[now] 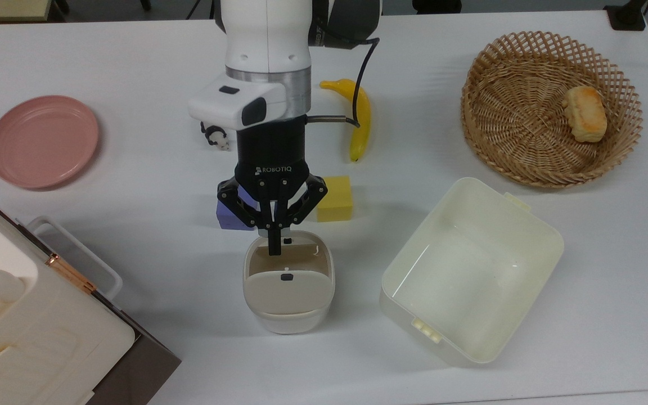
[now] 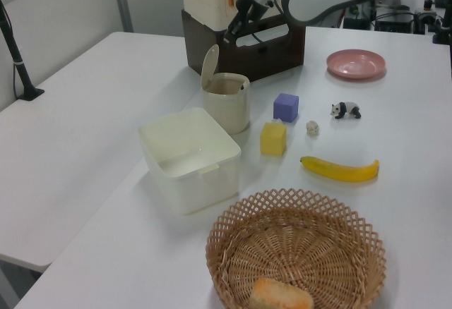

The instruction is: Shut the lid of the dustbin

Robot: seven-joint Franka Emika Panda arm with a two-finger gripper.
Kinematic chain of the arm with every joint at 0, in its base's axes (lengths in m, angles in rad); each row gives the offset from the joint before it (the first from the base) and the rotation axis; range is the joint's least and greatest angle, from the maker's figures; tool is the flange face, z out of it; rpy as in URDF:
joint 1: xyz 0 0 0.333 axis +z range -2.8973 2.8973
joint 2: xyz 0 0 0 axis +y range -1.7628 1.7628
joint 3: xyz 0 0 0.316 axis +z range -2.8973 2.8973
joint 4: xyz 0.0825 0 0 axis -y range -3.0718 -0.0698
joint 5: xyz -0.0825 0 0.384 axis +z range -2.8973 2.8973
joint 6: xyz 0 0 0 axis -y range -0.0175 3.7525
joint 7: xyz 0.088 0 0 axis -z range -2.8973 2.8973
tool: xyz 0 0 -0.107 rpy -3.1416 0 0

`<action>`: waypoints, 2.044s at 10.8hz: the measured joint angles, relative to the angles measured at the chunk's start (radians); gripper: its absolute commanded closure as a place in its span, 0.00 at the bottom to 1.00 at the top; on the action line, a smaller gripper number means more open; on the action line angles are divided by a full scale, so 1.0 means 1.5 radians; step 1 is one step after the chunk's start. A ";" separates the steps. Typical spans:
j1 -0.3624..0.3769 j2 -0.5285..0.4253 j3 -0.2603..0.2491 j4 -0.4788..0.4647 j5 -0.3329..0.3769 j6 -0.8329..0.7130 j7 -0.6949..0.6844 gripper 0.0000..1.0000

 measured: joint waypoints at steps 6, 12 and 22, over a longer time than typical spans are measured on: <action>-0.003 0.021 0.000 0.011 0.003 0.118 0.031 1.00; -0.003 0.045 0.000 0.011 0.003 0.155 0.033 1.00; 0.000 0.049 0.000 0.008 0.003 0.093 0.032 1.00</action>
